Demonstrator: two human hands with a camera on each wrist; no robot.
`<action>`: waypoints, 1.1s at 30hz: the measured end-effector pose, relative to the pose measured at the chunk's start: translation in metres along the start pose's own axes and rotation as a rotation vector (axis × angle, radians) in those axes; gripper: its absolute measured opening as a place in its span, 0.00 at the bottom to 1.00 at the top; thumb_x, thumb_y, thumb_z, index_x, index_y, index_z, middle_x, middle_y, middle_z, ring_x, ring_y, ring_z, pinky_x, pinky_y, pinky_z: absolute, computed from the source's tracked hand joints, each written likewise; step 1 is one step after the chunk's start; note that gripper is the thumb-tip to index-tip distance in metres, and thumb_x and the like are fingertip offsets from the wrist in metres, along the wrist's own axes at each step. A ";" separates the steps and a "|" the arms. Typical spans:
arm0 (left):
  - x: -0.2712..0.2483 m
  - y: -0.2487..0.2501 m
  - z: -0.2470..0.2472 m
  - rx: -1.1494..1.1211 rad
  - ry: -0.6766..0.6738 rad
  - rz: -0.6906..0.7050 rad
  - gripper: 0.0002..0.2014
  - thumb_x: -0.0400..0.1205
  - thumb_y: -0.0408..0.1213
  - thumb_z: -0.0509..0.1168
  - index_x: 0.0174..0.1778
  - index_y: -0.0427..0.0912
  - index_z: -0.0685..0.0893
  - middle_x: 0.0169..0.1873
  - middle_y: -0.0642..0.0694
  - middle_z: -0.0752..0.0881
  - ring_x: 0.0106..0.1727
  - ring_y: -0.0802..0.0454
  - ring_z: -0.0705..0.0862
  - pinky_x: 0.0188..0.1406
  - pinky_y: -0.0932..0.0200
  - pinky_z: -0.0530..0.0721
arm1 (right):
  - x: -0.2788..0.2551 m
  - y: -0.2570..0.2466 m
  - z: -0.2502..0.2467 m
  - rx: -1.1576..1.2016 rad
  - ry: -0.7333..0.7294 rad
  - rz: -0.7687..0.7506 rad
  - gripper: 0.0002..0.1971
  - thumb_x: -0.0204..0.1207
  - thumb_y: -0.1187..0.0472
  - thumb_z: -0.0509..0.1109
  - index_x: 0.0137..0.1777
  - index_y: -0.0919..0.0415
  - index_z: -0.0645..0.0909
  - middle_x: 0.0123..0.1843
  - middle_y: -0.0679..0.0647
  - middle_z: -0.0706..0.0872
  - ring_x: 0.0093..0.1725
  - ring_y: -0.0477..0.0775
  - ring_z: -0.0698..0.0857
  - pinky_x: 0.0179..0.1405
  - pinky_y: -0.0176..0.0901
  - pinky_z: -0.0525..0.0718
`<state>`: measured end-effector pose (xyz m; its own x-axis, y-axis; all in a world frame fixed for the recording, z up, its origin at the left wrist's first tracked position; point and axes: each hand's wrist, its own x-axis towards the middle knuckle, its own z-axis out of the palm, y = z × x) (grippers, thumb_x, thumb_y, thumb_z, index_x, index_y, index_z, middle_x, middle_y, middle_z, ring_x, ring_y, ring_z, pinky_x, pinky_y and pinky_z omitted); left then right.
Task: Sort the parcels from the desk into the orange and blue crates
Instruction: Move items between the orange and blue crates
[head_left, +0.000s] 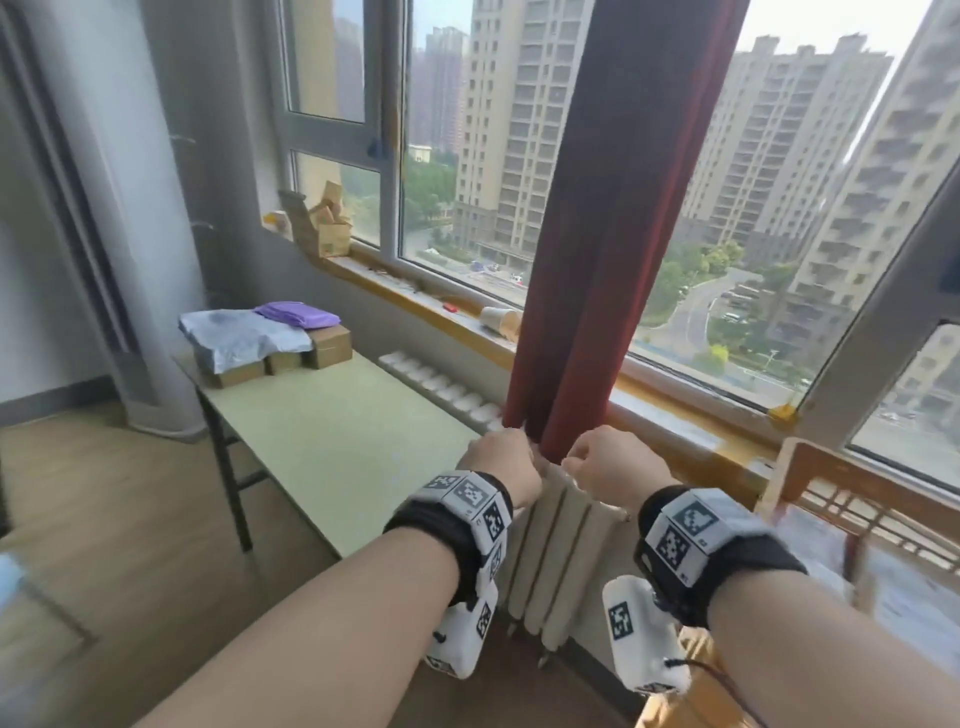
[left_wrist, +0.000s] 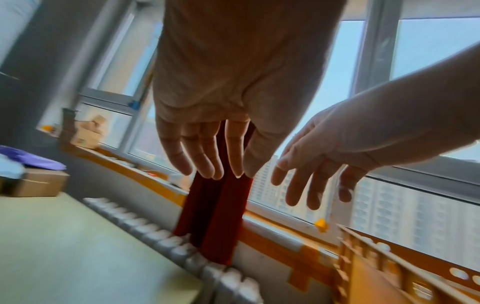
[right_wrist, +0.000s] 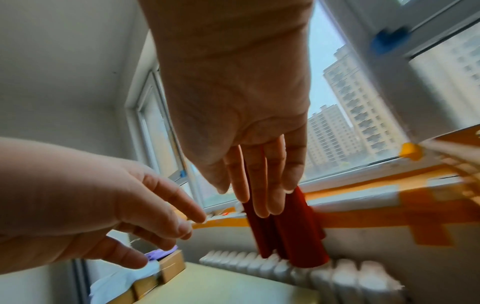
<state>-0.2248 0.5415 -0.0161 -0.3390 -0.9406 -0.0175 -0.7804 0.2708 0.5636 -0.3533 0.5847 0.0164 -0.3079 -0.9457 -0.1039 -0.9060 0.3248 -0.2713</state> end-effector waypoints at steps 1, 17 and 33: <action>0.003 -0.014 -0.009 0.002 0.019 -0.025 0.16 0.79 0.32 0.59 0.61 0.44 0.83 0.63 0.42 0.83 0.65 0.41 0.80 0.65 0.49 0.80 | 0.007 -0.013 0.005 -0.007 -0.008 -0.026 0.12 0.79 0.51 0.64 0.50 0.51 0.89 0.51 0.51 0.89 0.51 0.57 0.87 0.56 0.50 0.86; 0.122 -0.191 -0.117 0.046 0.177 -0.301 0.16 0.78 0.33 0.60 0.61 0.47 0.83 0.64 0.44 0.81 0.67 0.43 0.78 0.65 0.52 0.78 | 0.185 -0.197 0.081 -0.039 -0.071 -0.262 0.09 0.74 0.47 0.63 0.43 0.45 0.85 0.53 0.51 0.87 0.54 0.59 0.84 0.60 0.56 0.83; 0.225 -0.317 -0.176 -0.003 0.215 -0.405 0.15 0.79 0.32 0.60 0.59 0.50 0.83 0.65 0.48 0.80 0.68 0.47 0.77 0.64 0.55 0.77 | 0.312 -0.316 0.125 -0.084 -0.068 -0.334 0.13 0.80 0.55 0.61 0.55 0.52 0.87 0.58 0.52 0.79 0.61 0.59 0.78 0.52 0.45 0.74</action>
<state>0.0384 0.2079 -0.0535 0.1104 -0.9918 -0.0650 -0.8259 -0.1279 0.5491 -0.1266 0.1884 -0.0500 0.0276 -0.9958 -0.0869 -0.9751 -0.0077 -0.2214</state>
